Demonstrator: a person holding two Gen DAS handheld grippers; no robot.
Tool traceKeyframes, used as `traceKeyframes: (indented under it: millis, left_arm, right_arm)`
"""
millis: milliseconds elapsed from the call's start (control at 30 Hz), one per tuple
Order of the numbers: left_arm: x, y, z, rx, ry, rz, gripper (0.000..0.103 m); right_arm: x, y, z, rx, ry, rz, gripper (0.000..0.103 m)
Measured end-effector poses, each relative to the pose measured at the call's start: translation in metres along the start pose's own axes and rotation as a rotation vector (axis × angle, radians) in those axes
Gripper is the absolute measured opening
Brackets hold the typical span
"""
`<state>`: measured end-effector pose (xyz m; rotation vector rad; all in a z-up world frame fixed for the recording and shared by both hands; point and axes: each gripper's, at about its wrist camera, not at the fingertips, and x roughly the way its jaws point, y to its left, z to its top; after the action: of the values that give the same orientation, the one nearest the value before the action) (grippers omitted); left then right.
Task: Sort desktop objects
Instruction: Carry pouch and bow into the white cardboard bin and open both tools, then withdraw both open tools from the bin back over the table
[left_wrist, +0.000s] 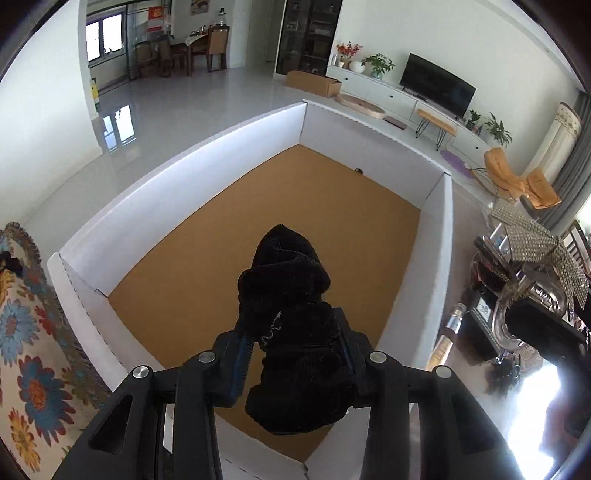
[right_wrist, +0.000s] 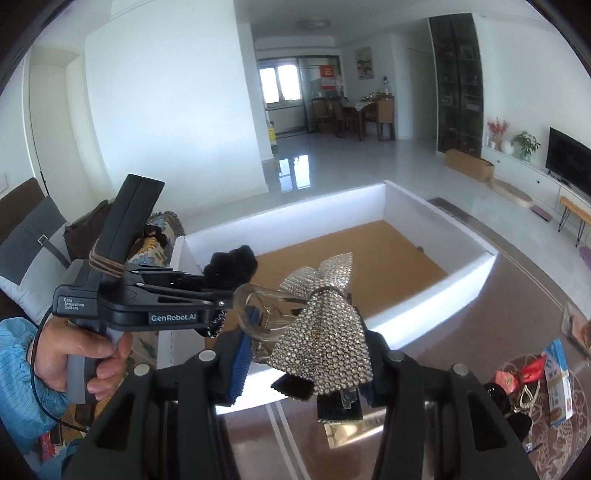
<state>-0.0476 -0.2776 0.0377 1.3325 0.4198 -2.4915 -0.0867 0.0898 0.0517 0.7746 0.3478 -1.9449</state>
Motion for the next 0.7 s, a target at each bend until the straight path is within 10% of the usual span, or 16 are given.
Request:
traceKeyframes:
  millis: [300, 700]
  left_arm:
    - [0.040, 0.021, -0.009, -0.005, 0.091, 0.133, 0.044]
    - [0.042, -0.003, -0.018, 0.095, 0.023, 0.235, 0.073]
  right_arm:
    - [0.143, 0.003, 0.008, -0.100, 0.296, -0.047, 0.048]
    - [0.150, -0.010, -0.021, -0.207, 0.361, -0.119, 0.074]
